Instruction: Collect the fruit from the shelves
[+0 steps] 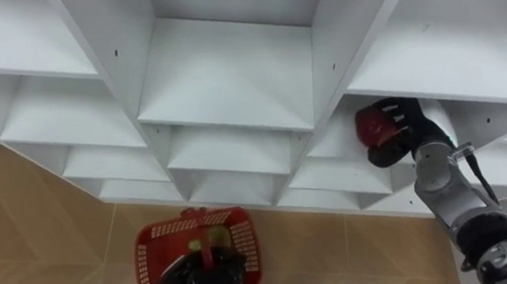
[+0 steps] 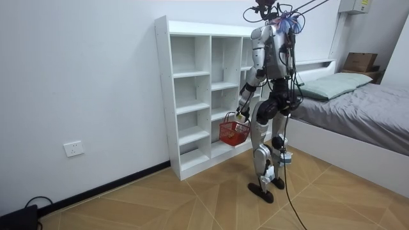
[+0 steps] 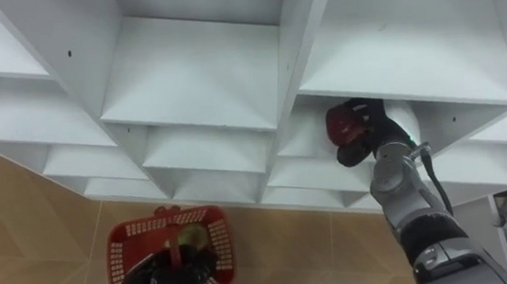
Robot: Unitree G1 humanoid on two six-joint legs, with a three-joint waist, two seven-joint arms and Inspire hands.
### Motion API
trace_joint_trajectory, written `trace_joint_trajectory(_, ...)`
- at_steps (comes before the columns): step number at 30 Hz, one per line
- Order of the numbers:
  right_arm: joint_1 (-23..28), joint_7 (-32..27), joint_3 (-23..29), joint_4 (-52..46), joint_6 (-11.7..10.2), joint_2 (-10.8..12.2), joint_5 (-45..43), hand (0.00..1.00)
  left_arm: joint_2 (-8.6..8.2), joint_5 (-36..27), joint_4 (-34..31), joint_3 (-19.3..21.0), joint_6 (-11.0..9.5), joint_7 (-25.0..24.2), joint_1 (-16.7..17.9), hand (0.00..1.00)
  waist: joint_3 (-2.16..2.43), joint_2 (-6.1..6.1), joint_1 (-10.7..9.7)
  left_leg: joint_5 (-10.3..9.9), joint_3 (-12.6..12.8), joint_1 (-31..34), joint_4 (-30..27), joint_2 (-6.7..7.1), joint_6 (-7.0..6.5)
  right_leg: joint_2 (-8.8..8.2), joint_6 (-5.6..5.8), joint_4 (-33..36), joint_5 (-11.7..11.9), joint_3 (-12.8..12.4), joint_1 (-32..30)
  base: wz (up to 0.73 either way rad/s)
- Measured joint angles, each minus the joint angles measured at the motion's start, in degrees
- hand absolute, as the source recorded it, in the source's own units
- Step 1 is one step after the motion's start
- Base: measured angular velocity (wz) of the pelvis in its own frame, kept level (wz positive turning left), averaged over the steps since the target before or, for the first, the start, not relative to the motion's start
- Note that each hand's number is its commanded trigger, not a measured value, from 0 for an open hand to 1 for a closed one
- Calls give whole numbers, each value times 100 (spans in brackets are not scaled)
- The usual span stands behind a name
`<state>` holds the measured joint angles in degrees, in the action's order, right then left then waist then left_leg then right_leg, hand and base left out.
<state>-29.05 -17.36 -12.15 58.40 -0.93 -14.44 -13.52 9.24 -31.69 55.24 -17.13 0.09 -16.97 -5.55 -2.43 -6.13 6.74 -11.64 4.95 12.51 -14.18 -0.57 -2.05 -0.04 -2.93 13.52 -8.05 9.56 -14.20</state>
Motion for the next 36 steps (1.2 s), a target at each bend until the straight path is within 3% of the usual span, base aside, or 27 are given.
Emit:
trace_joint_trajectory(7,-2,0,-7,-6,59,1,59,100,59,-7,6,-4,19,-2,-10,100,2,-3,7,0,9,33,-36,2,0,-6,-1,57,1,-21,-54,0)
trace_joint_trajectory(25,-1,-1,-11,-12,110,7,104,100,-2,35,-10,-1,91,-14,-41,100,14,-4,77,3,11,91,-198,-4,-1,-15,-32,165,19,-8,-86,0)
trace_joint_trajectory(31,50,-4,-25,-32,103,8,177,100,-12,21,-13,-4,89,-14,48,100,41,24,126,3,8,16,-225,-5,-1,-17,-32,182,19,-7,0,0)
trace_joint_trajectory(33,95,-5,-18,-77,103,6,171,100,-15,19,-49,3,91,-14,104,100,75,37,104,3,6,-17,-227,-6,-1,-17,-32,178,19,-7,43,0)
trace_joint_trajectory(36,372,-4,-19,-500,99,8,172,100,29,19,-319,8,93,-13,205,100,83,45,75,3,-32,-112,-247,-3,-1,-18,-32,157,19,20,171,6)
